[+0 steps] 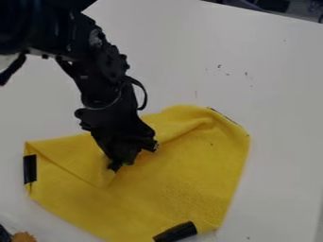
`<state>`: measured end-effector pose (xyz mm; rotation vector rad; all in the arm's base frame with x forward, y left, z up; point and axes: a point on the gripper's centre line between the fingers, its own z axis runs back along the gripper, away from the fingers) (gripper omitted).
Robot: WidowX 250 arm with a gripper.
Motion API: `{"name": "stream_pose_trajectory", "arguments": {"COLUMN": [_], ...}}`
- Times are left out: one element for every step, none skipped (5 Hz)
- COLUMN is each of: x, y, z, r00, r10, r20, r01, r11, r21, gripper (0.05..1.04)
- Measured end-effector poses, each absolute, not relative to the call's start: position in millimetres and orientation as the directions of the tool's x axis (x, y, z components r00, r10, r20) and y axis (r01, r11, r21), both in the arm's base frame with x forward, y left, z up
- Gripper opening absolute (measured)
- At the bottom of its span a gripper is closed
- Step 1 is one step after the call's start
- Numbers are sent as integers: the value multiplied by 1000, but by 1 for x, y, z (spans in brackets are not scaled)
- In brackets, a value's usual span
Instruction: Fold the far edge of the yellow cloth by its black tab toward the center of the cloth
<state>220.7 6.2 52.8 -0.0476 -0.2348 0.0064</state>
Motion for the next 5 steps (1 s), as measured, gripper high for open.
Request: {"name": "stream_pose_trajectory", "arguments": {"x": [221, 222, 227, 231, 235], "y": [6, 4, 1, -3, -3], "z": [56, 59, 72, 89, 94], "r00": [976, 977, 975, 971, 969], "r10": [15, 10, -1, -39, -58], "r20": [219, 214, 224, 235, 242], "r01": [-8, -7, -2, 23, 41], "r11": [999, 1000, 1000, 997, 996], "r21": [-34, -18, 13, 68, 75], "gripper": [778, 998, 1005, 1001, 1001]}}
